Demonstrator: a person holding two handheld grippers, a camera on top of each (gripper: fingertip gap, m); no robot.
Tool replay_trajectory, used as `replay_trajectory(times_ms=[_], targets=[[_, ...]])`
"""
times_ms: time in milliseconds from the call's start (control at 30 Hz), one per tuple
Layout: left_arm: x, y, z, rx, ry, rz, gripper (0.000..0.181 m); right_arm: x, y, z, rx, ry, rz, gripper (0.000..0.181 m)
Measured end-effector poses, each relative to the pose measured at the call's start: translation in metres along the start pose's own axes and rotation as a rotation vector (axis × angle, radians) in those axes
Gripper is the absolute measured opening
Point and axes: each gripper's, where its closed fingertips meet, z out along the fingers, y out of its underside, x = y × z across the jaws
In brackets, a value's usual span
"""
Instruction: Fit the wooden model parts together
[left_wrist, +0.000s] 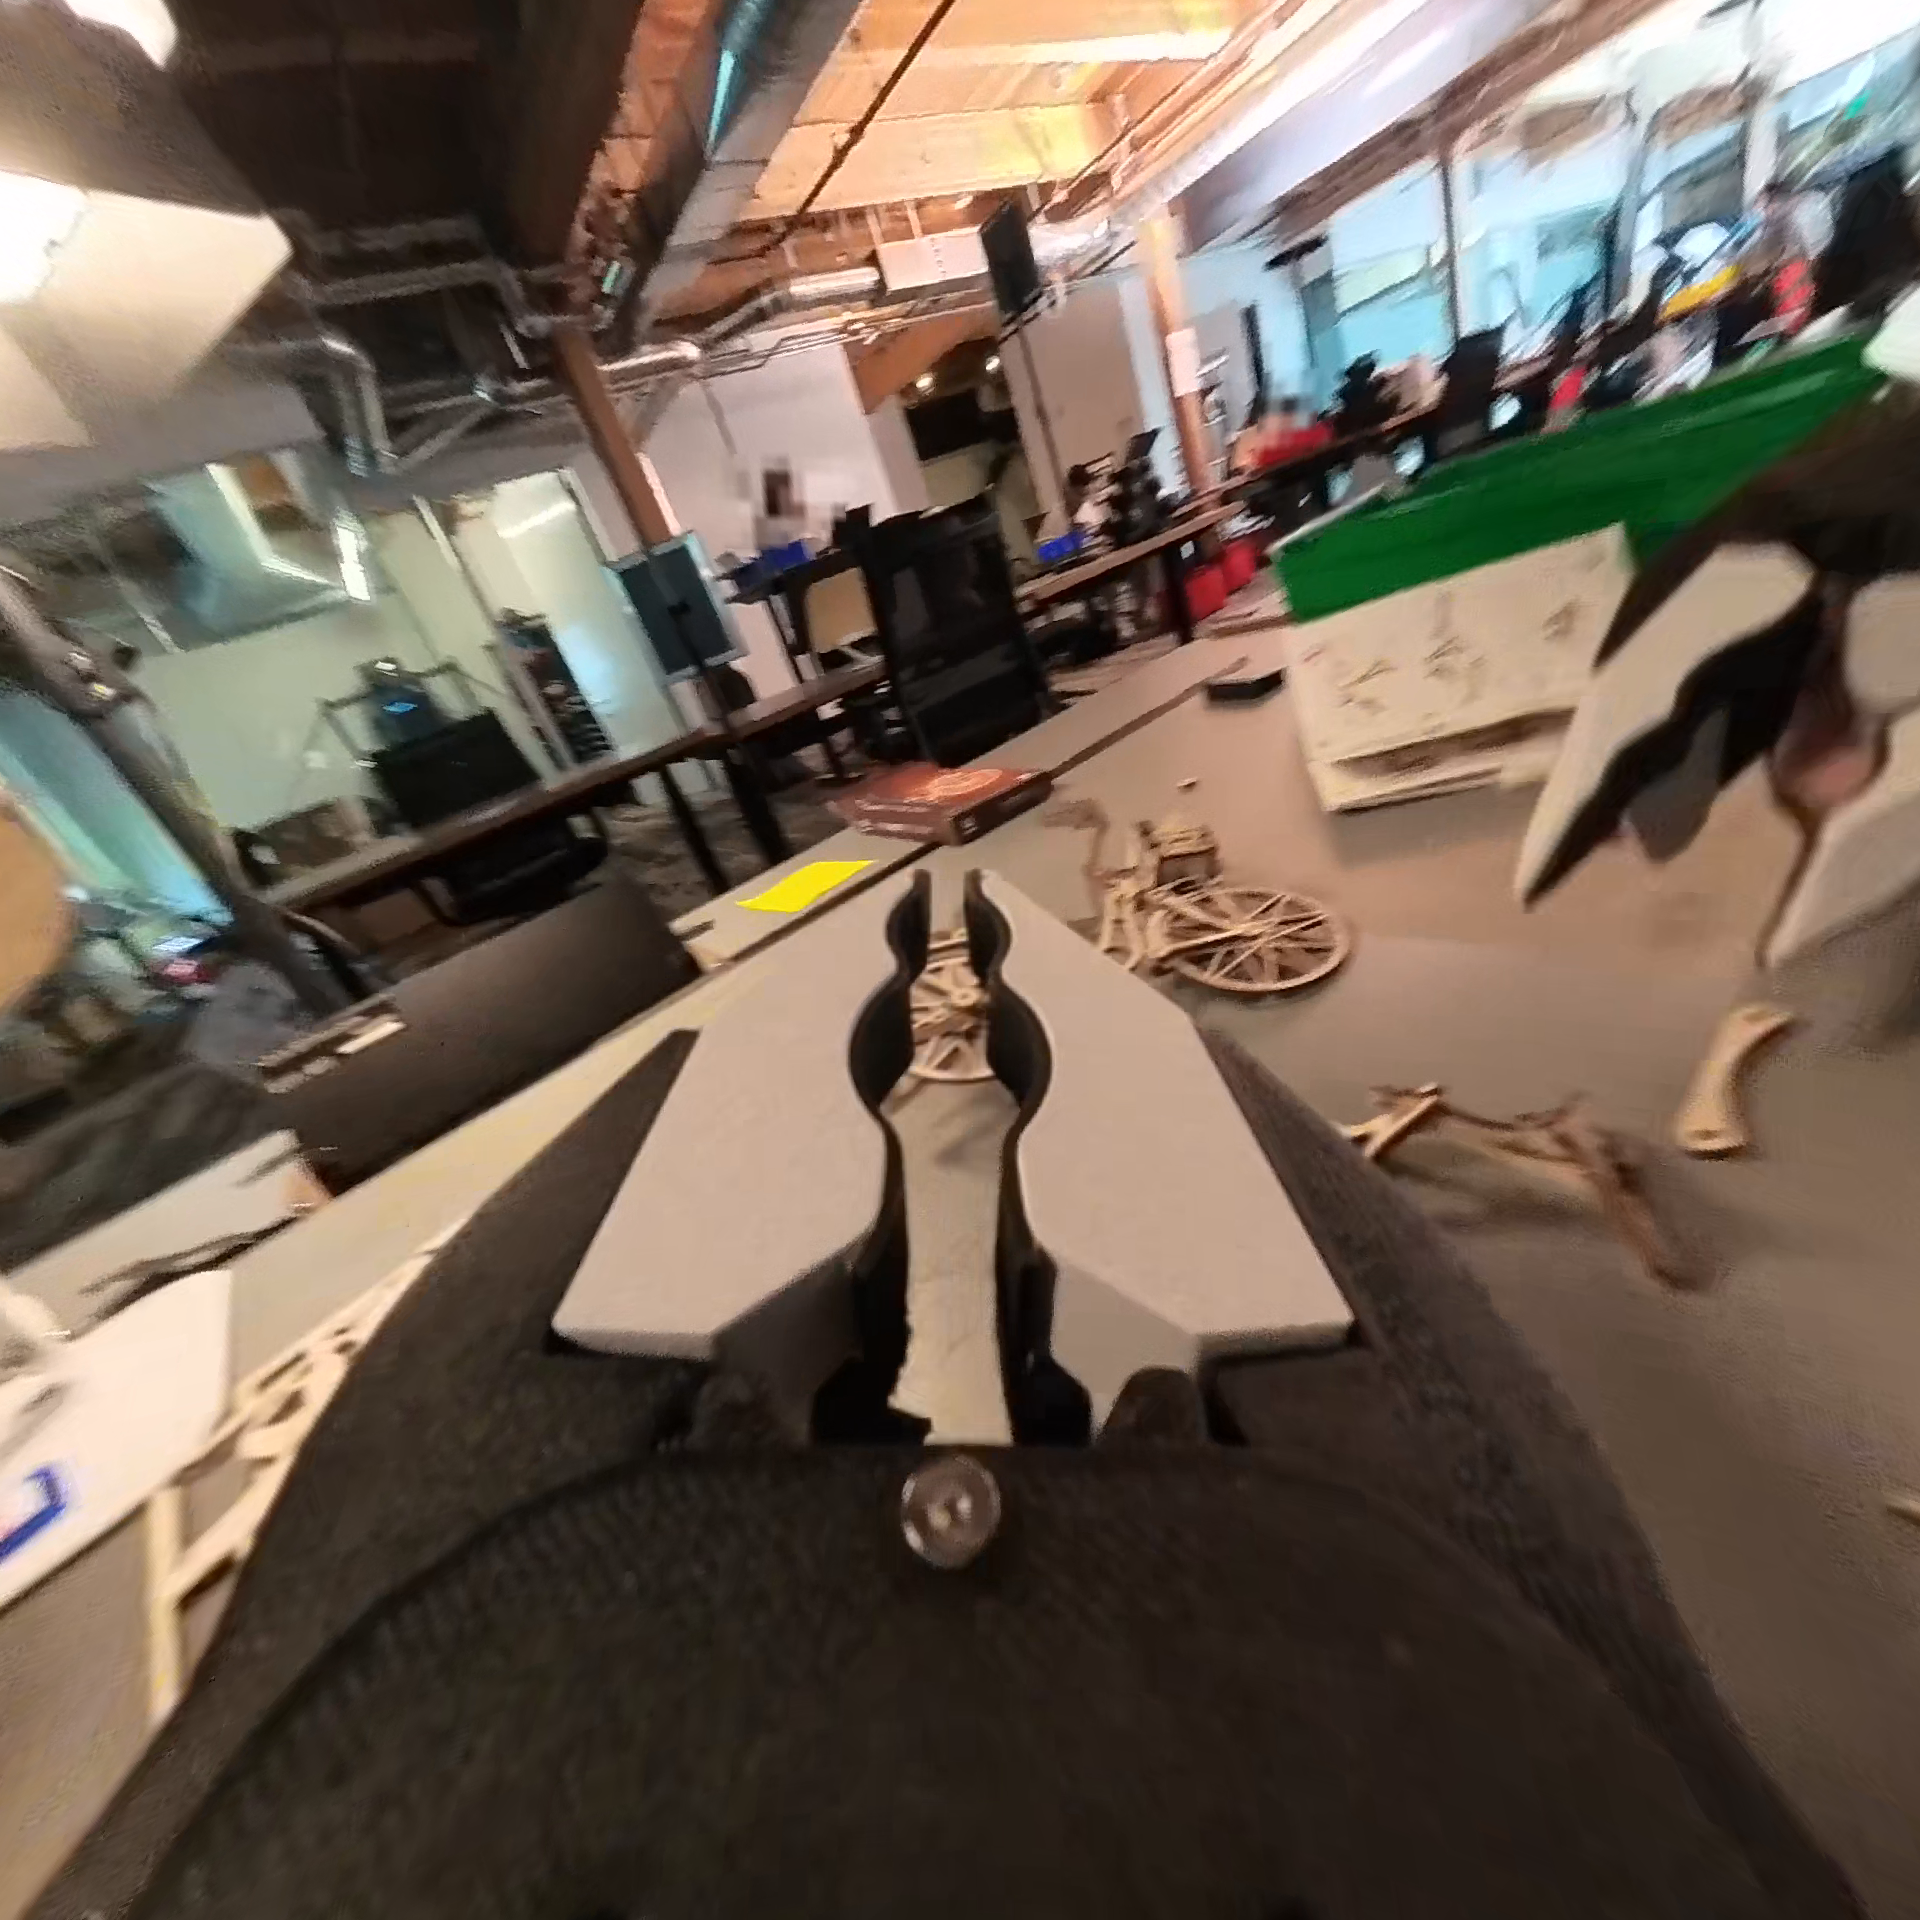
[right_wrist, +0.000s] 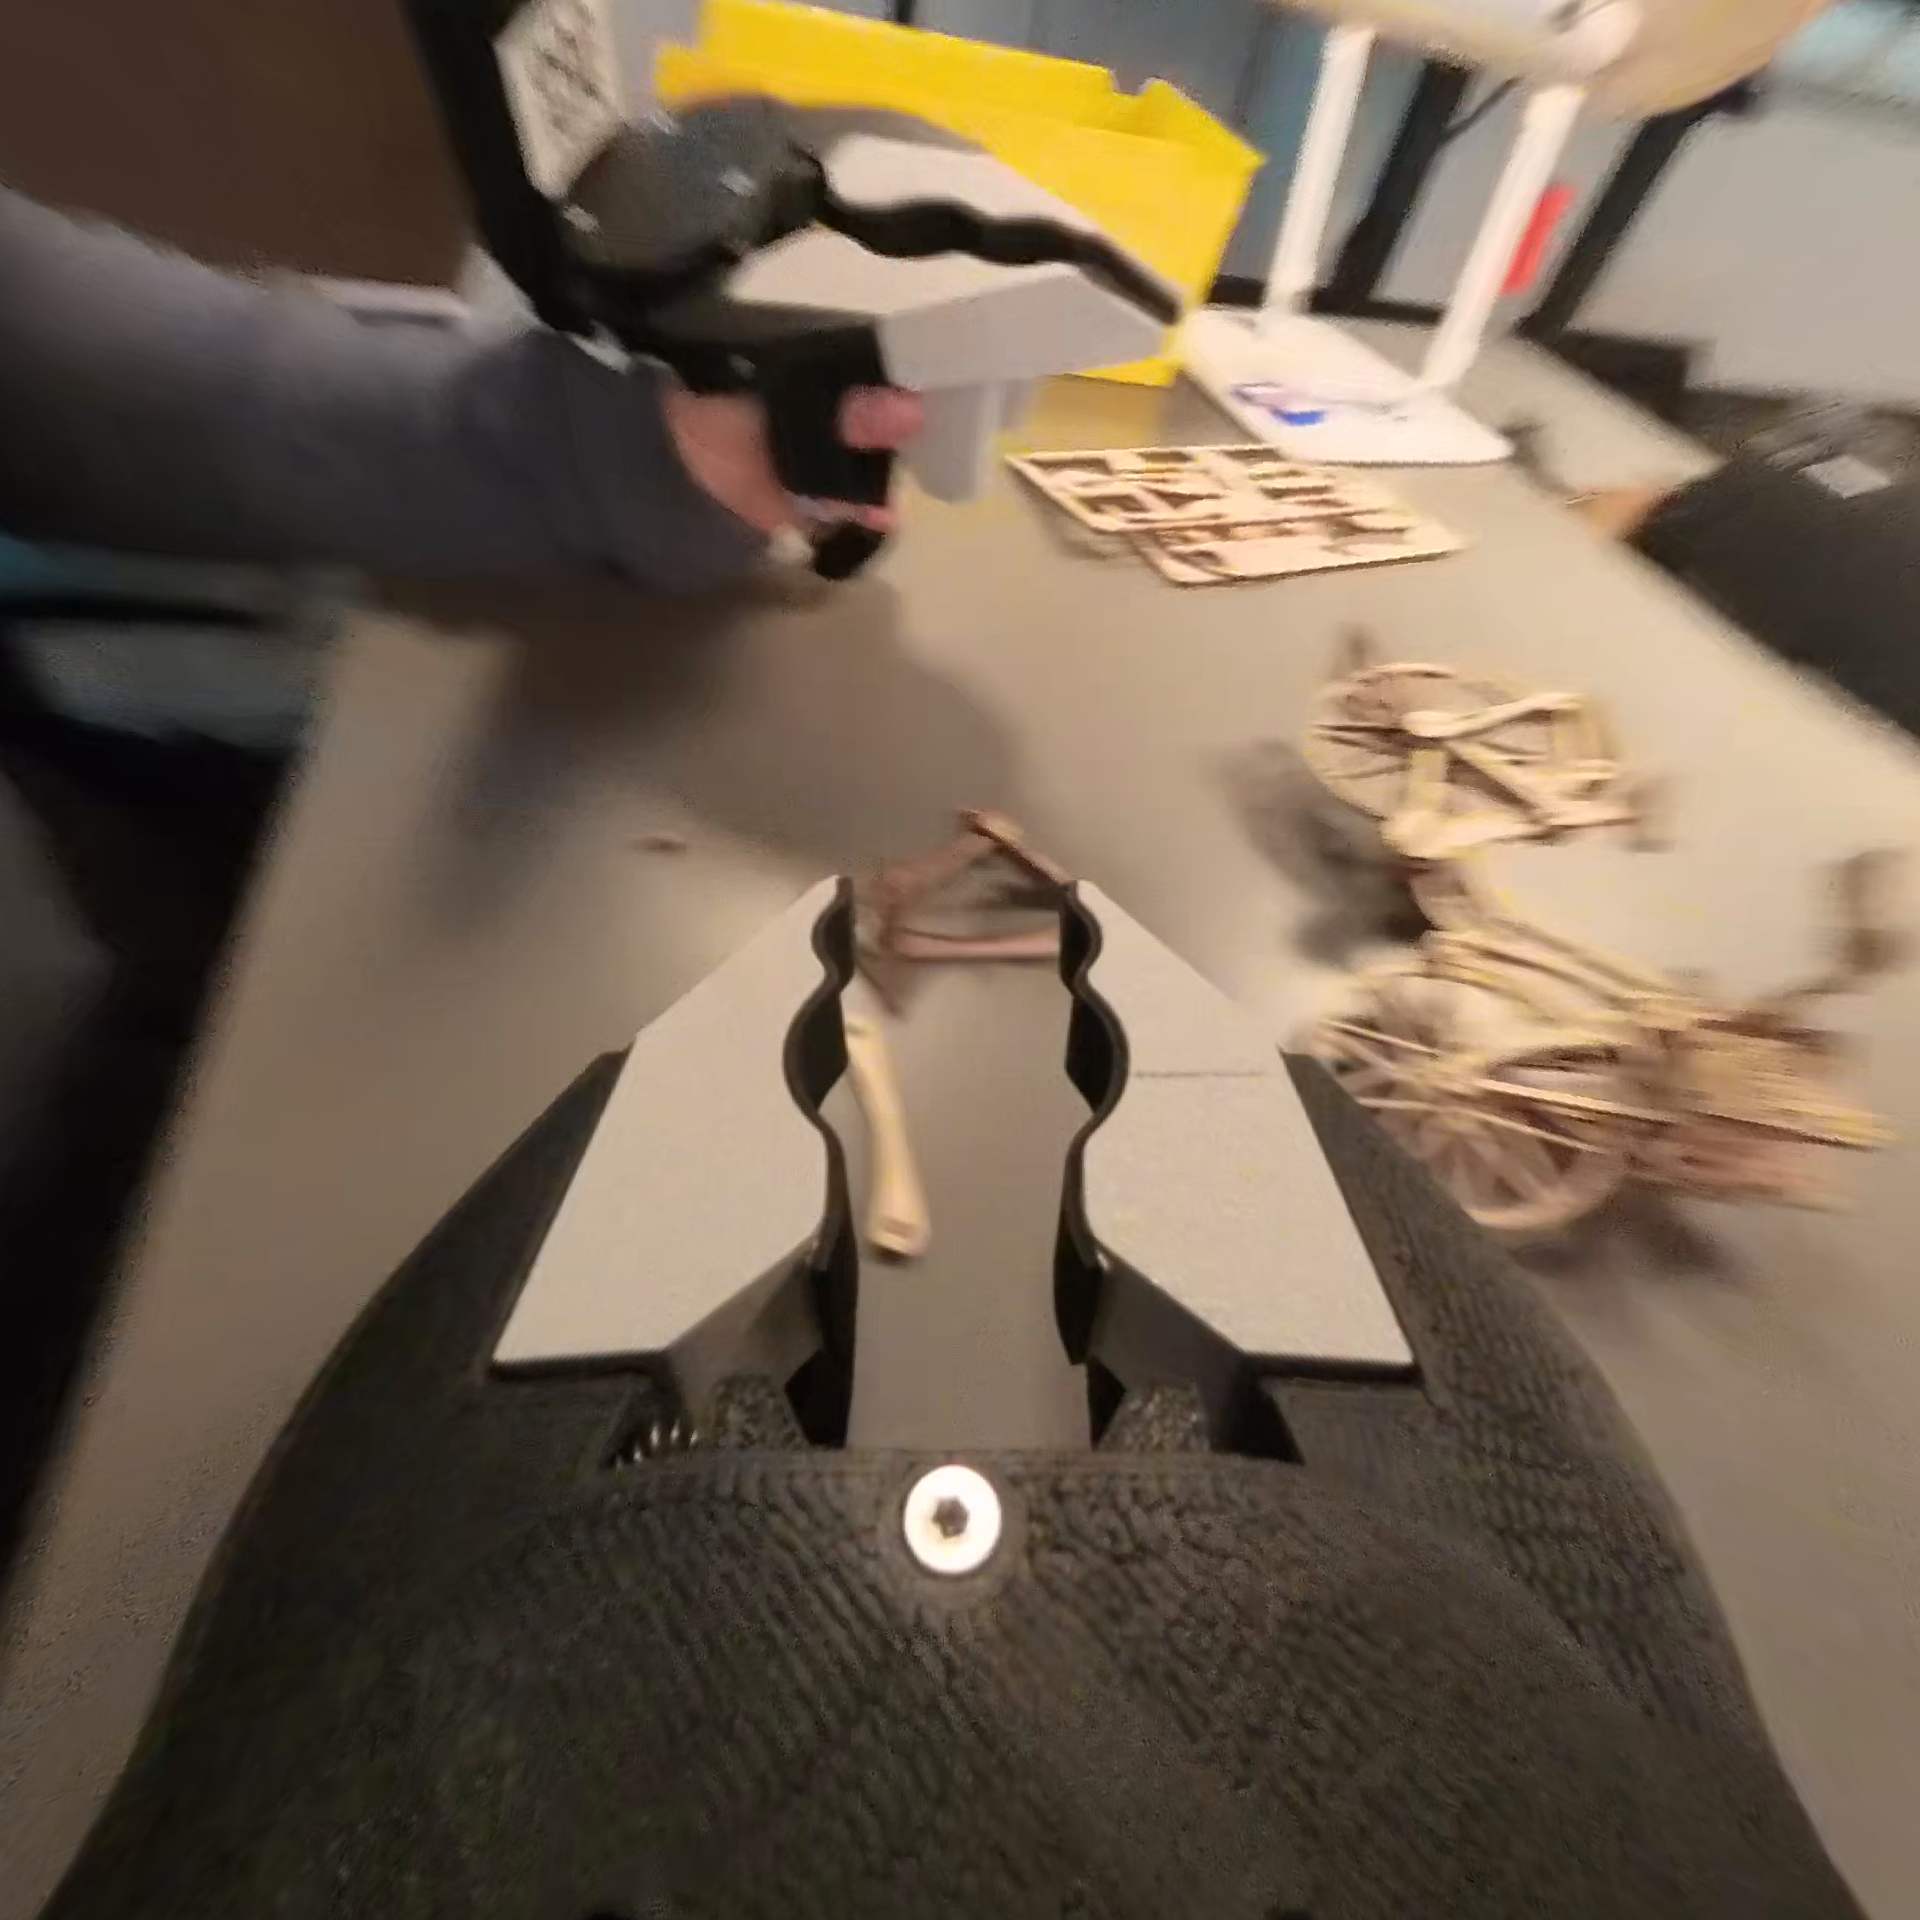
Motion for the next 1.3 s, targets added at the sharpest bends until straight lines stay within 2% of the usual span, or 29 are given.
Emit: replay_trajectory(times_ms=[67,133,267,333,467,567,700,800,933,1000,1033,1100,1167,1233,1300], targets=[[0.002,-0.007,-0.002,0.032,0.03,-0.075,0.005,-0.02,0.002,0.011,-0.04,-0.078,0.095,0.039],[-0.004,-0.008,-0.004,0.043,0.019,-0.11,0.005,-0.026,0.013,0.021,-0.162,-0.067,0.139,0.048],[-0.014,-0.008,-0.007,0.043,-0.021,-0.119,0.006,-0.01,0.041,0.026,-0.431,0.127,0.113,0.052],[-0.017,-0.01,-0.009,0.049,-0.036,-0.108,0.006,-0.009,0.045,0.027,-0.498,0.165,0.085,0.05],[-0.02,-0.012,-0.011,0.053,-0.045,-0.134,0.004,-0.03,0.029,0.048,-0.458,0.087,0.154,0.046],[-0.023,-0.011,-0.012,0.051,-0.055,-0.155,0.004,-0.045,0.008,0.075,-0.357,0.03,0.102,0.052],[-0.027,-0.009,-0.012,0.047,-0.083,-0.127,0.004,-0.026,-0.022,0.09,-0.208,0.175,-0.023,0.061],[-0.03,-0.007,-0.012,0.04,-0.114,-0.087,0.005,-0.002,-0.044,0.071,-0.069,0.368,-0.134,0.067],[-0.04,-0.01,-0.015,0.066,-0.192,-0.022,0.013,0.049,-0.067,-0.002,0.089,0.804,-0.362,0.065],[-0.048,-0.011,-0.018,0.079,-0.251,0.033,0.018,0.067,-0.061,-0.041,0.12,0.981,-0.462,0.037],[-0.052,-0.011,-0.019,0.077,-0.273,0.059,0.018,0.076,-0.049,-0.056,0.115,1.052,-0.48,0.021],[-0.056,-0.005,-0.02,0.056,-0.295,0.09,0.018,0.094,-0.022,-0.075,0.042,1.13,-0.428,0.0],[-0.058,0.001,-0.019,0.035,-0.294,0.103,0.014,0.104,-0.017,-0.088,0.087,1.173,-0.265,0.001],[-0.059,0.005,-0.018,0.022,-0.285,0.1,0.007,0.101,-0.021,-0.086,0.166,1.127,-0.247,0.0],[-0.062,0.008,-0.017,0.012,-0.293,0.085,0.004,0.101,-0.022,-0.09,0.184,1.135,-0.235,0.0]])
